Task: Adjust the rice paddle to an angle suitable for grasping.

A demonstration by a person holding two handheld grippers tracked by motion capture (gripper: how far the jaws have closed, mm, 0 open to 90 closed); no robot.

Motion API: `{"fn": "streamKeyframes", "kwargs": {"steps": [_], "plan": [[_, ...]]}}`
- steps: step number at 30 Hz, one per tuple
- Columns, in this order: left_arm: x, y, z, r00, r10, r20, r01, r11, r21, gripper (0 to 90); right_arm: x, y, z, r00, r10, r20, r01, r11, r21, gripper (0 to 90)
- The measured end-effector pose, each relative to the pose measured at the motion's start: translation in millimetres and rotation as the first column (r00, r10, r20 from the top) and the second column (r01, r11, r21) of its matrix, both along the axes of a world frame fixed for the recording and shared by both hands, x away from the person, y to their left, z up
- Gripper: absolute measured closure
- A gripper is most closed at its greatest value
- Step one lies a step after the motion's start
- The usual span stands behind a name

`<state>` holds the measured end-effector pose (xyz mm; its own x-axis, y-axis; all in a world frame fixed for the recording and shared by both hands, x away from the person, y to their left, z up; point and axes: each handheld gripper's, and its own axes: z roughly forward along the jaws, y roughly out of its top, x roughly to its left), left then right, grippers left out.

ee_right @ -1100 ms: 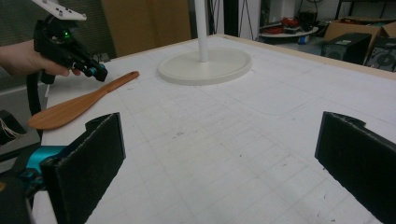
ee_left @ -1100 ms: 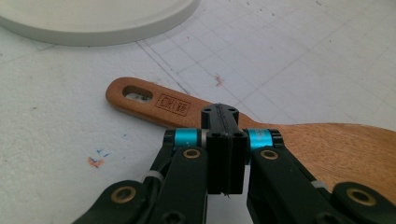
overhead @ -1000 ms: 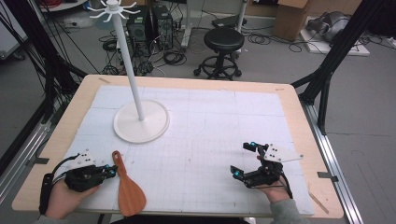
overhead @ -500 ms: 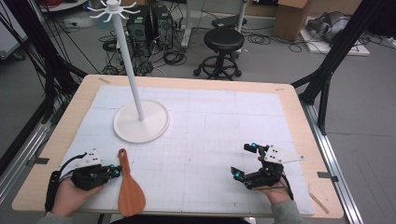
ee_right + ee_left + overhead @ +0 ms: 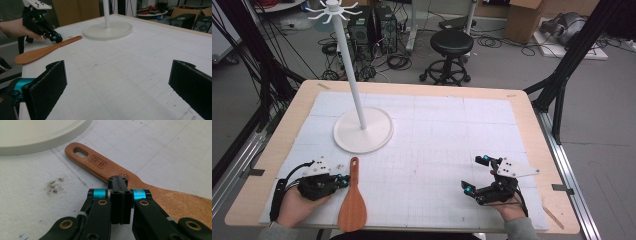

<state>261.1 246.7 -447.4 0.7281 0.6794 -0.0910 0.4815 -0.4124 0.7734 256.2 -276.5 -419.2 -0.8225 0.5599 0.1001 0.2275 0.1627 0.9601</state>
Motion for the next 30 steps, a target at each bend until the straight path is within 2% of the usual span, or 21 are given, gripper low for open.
{"fn": "streamKeyframes", "kwargs": {"steps": [2,10,30], "plan": [[2.0,-5.4,0.0,0.9999,-0.012,-0.001,0.012,0.9999,0.001,89.5,-2.2,-2.4,-0.1,1.0000,-0.006,0.001,0.006,1.000,0.001,0.3],[6.2,-9.0,0.2,0.9998,-0.017,-0.014,0.017,0.9998,-0.008,89.5,-7.7,-9.4,-0.7,0.9997,-0.022,-0.003,0.022,1.000,0.010,0.3],[11.4,-39.3,3.0,0.9953,-0.094,-0.020,0.095,0.9951,0.028,89.4,-18.9,-20.2,-1.9,0.9986,-0.053,-0.002,0.053,0.999,0.000,0.3]]}}
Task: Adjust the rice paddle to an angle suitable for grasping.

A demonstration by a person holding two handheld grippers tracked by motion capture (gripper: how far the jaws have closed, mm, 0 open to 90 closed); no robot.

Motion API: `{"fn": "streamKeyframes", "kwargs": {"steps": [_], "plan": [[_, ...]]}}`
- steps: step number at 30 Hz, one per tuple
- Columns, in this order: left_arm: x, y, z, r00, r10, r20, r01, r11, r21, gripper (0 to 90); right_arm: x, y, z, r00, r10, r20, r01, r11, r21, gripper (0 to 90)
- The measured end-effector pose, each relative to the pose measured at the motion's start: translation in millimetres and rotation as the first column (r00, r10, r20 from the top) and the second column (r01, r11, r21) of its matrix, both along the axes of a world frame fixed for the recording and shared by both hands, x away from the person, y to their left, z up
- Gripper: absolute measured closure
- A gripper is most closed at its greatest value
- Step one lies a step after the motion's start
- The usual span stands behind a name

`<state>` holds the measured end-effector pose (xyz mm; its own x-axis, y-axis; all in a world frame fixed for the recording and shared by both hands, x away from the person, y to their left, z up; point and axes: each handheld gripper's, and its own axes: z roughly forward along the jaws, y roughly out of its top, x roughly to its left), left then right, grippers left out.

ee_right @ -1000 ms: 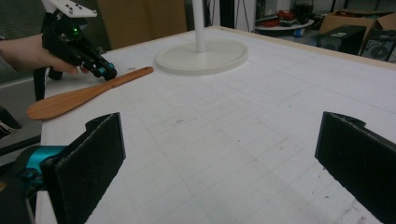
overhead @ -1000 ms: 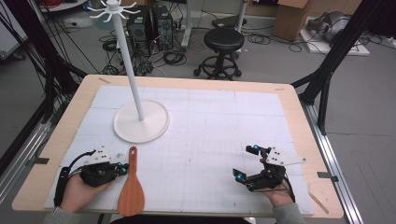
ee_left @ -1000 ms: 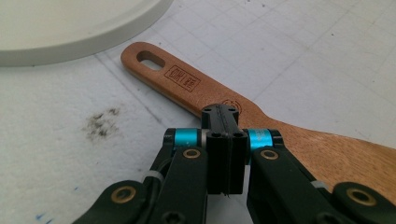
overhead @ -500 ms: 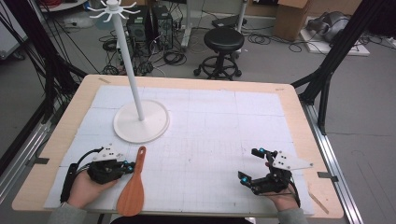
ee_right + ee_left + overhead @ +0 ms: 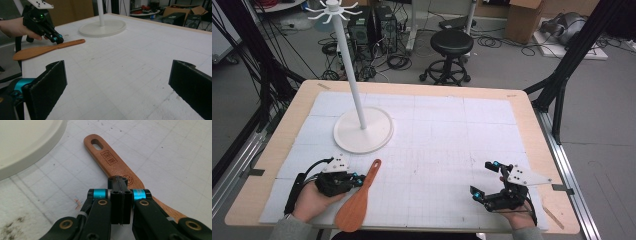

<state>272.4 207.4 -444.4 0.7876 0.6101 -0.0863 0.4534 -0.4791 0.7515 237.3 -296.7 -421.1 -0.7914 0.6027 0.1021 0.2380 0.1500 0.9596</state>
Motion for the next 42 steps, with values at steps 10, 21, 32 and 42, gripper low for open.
{"fn": "streamKeyframes", "kwargs": {"steps": [10,21,32,42], "plan": [[1.3,-7.0,0.6,0.9998,-0.020,-0.004,0.020,0.9998,0.006,89.4,-3.2,-1.2,-1.1,0.9999,0.005,-0.010,-0.005,1.000,-0.013,0.3],[0.5,-21.3,1.7,0.9970,-0.075,-0.016,0.076,0.9971,0.011,89.4,-6.4,-4.3,-1.1,0.9999,-0.004,-0.009,0.004,1.000,-0.010,0.3],[-3.4,-37.3,3.4,0.9898,-0.142,-0.012,0.142,0.9894,0.031,89.5,-9.4,-7.1,-1.1,0.9998,-0.015,-0.012,0.015,1.000,-0.011,0.3],[-10.3,-52.1,4.6,0.9780,-0.208,-0.016,0.208,0.9772,0.041,89.5,-10.7,-8.6,-1.5,0.9997,-0.018,-0.013,0.018,1.000,-0.010,0.3]]}}
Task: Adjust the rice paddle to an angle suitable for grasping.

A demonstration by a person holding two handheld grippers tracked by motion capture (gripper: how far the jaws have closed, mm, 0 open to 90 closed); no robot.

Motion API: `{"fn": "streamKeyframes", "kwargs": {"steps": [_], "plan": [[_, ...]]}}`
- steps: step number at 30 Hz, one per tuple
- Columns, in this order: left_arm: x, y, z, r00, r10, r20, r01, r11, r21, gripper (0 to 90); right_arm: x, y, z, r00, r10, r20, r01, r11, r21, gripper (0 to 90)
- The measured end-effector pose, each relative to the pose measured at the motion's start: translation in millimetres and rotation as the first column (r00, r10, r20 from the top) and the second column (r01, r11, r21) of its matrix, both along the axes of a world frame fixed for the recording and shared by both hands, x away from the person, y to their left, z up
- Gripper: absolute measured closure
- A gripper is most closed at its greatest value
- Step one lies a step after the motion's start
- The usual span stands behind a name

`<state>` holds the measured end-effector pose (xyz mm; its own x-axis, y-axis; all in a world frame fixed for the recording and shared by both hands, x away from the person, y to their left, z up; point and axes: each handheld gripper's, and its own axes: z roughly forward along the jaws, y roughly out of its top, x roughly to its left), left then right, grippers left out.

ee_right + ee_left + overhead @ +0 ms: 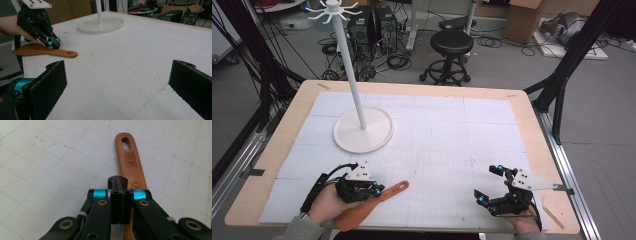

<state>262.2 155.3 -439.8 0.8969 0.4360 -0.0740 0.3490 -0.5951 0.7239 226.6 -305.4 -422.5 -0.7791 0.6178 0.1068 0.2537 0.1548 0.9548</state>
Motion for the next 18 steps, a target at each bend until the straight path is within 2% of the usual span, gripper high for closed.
{"fn": "streamKeyframes", "kwargs": {"steps": [6,12,14,18], "plan": [[-6.2,-10.3,0.3,0.9993,-0.037,0.009,0.037,0.9993,0.007,89.5,0.0,0.0,0.1,1.0000,0.001,0.003,-0.001,1.000,0.002,0.3],[-6.0,-10.4,0.0,0.9983,-0.057,0.015,0.057,0.9984,0.005,89.4,-0.2,0.3,0.4,1.0000,0.000,-0.003,0.000,1.000,0.001,0.3],[-5.9,-9.6,1.6,0.9984,-0.050,0.028,0.050,0.9987,-0.004,89.4,-0.2,0.4,0.7,1.0000,0.001,-0.001,-0.001,1.000,0.002,0.3],[-4.6,-3.1,9.5,0.9996,-0.015,0.023,0.016,0.9983,-0.055,85.9,0.2,-0.3,0.8,1.0000,0.001,0.003,-0.001,1.000,0.001,0.3]]}}
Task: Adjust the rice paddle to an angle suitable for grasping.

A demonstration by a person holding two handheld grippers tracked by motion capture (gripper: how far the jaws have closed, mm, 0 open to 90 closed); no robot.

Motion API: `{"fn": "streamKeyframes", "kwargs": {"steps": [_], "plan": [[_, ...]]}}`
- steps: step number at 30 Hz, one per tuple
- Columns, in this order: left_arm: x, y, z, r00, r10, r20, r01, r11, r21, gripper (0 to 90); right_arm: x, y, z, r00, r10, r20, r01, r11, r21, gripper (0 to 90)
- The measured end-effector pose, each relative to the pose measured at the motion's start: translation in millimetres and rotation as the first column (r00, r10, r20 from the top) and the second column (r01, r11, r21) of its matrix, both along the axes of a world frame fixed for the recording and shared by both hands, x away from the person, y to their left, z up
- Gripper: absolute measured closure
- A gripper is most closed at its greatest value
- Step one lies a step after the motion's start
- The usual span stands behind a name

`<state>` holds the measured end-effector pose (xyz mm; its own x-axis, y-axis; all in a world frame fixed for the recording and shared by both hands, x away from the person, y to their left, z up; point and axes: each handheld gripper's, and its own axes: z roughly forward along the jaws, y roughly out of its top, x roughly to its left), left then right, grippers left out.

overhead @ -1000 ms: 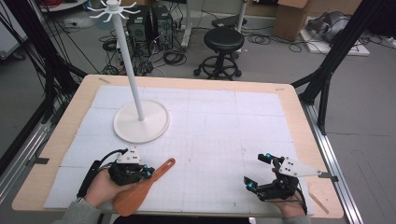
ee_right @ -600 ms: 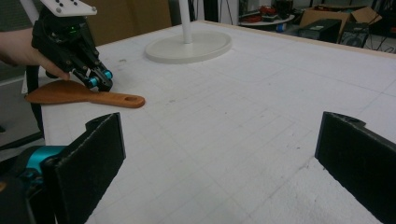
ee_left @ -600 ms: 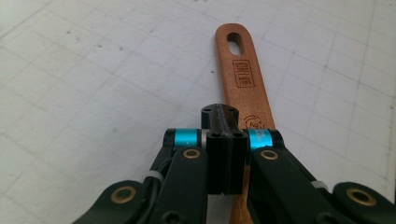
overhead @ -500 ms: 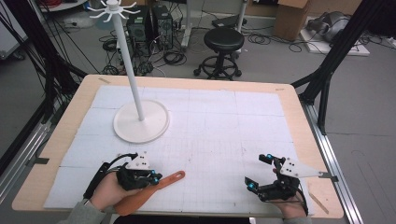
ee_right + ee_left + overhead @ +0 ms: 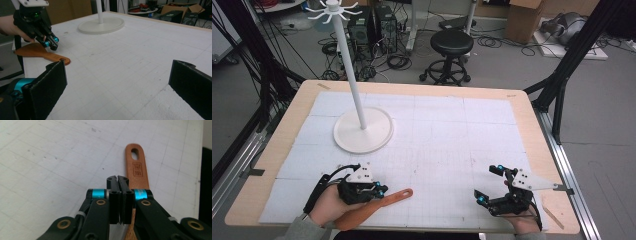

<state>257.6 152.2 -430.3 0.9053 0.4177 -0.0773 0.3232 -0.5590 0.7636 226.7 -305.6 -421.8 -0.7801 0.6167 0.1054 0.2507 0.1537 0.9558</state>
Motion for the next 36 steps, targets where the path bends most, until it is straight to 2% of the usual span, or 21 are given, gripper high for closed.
{"fn": "streamKeyframes", "kwargs": {"steps": [1,3,4,8,9,10,13,16,17,20,22,24,31,34,36], "plan": [[-0.4,0.9,2.0,1.0000,0.008,0.005,-0.008,0.9999,-0.014,83.9,0.1,-0.2,0.0,1.0000,0.000,0.000,0.000,1.000,0.000,0.3],[-1.6,1.5,6.0,0.9997,0.016,0.017,-0.016,0.9997,-0.020,73.6,0.1,0.1,-0.2,1.0000,0.002,-0.003,-0.002,1.000,0.001,0.3],[-2.3,0.5,7.2,0.9993,0.027,0.025,-0.026,0.9995,-0.019,73.6,0.4,0.2,-0.2,1.0000,0.001,0.001,-0.001,1.000,-0.002,0.3],[-4.0,-2.1,7.3,0.9990,0.014,0.043,-0.014,0.9999,0.005,58.9,0.6,0.9,-0.4,1.0000,0.005,-0.003,-0.005,1.000,-0.007,0.3],[-4.0,-2.7,6.9,0.9995,0.005,0.032,-0.006,0.9999,0.010,57.5,0.7,0.8,-0.7,1.0000,0.006,-0.006,-0.006,1.000,-0.006,0.3],[-4.1,-3.5,6.5,0.9998,0.001,0.022,-0.001,1.0000,0.010,50.3,1.1,0.7,-1.0,1.0000,0.007,-0.005,-0.007,1.000,-0.006,0.3],[-4.7,-6.0,8.5,0.9994,-0.034,0.007,0.034,0.9985,0.043,45.6,1.3,0.9,-1.1,0.9999,0.008,-0.008,-0.008,1.000,-0.005,0.3],[-7.0,-9.7,11.8,0.9977,-0.067,-0.009,0.067,0.9973,0.032,35.1,2.3,1.5,-1.6,0.9999,0.010,-0.005,-0.010,1.000,-0.009,0.3],[-7.9,-11.3,12.7,0.9978,-0.065,-0.013,0.065,0.9971,0.040,29.3,2.3,1.8,-1.7,0.9999,0.012,-0.010,-0.012,1.000,-0.010,0.3],[-9.4,-15.6,13.0,0.9974,-0.070,-0.019,0.071,0.9944,0.078,25.7,2.3,2.5,-1.8,0.9997,0.012,-0.020,-0.012,1.000,-0.012,0.3],[-9.2,-18.2,12.8,0.9971,-0.073,-0.022,0.075,0.9914,0.107,21.1,3.7,3.5,-2.3,0.9998,0.018,-0.011,-0.018,1.000,-0.015,0.3],[-9.3,-21.5,12.5,0.9966,-0.077,-0.031,0.080,0.9888,0.126,21.0,4.2,3.7,-2.5,0.9997,0.021,-0.012,-0.021,1.000,-0.020,0.3],[-8.6,-34.3,10.1,0.9937,-0.107,-0.034,0.112,0.9717,0.208,23.2,4.9,5.5,-3.1,0.9993,0.029,-0.025,-0.029,0.999,-0.023,0.3],[-8.3,-38.1,7.2,0.9926,-0.113,-0.044,0.121,0.9645,0.235,27.1,5.1,5.8,-3.0,0.9994,0.029,-0.020,-0.029,0.999,-0.024,0.3],[-7.8,-39.4,6.9,0.9908,-0.122,-0.058,0.133,0.9566,0.259,31.4,5.3,5.9,-3.0,0.9994,0.029,-0.021,-0.029,0.999,-0.023,0.3]]}}
